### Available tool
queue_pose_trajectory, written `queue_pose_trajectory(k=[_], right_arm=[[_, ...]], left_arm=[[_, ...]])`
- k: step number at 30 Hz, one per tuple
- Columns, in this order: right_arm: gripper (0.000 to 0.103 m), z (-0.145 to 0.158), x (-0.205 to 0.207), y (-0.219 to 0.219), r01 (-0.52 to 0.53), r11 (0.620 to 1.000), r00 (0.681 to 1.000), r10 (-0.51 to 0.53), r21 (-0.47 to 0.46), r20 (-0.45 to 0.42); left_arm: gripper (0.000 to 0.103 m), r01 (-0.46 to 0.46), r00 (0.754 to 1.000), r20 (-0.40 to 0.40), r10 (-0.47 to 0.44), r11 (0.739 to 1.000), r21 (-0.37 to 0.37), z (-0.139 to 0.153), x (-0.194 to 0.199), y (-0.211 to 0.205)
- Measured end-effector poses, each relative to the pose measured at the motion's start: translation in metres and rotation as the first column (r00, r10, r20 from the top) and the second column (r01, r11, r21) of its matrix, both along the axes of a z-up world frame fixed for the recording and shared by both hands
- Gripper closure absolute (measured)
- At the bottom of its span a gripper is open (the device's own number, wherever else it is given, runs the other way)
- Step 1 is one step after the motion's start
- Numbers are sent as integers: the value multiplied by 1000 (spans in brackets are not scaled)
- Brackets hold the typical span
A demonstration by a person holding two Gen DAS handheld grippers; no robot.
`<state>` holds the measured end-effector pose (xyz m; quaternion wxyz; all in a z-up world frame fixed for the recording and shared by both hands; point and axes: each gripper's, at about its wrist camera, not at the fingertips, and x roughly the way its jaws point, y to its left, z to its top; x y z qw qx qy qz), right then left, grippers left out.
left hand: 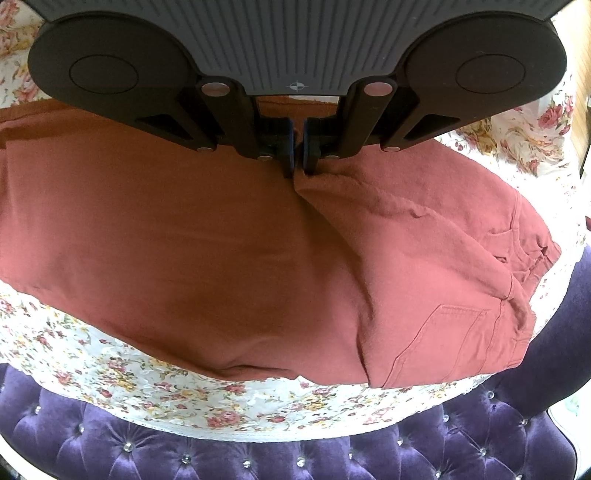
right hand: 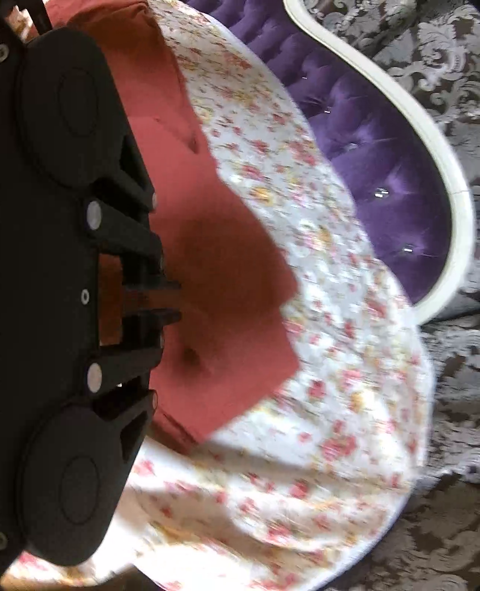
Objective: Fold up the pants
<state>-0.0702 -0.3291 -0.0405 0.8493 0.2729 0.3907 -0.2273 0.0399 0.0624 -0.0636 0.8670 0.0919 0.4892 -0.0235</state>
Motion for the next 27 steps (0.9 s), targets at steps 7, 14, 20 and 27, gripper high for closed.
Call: queue_pose_trajectory(k=[7,14,20,27], right_arm=[[62,-13,26,-46,-6,1000,1000,5,16,25],[62,-31,50,-63,-60,998,998,60,-9,20],[56,-35,53,-68,-115,993,992,115,0,51],[94,-9,35,-47,-145,989,983,145,-8,114]], left_arm=[[98,2,1000,1,-2,1000,2,0,0,0],[98,0,1000,0,0,1000,7,0,0,-1],[99,-6,1000,0,6,1000,11,0,1,-2],[99,-15,1000,8,15,1000,-13,3,1,0]])
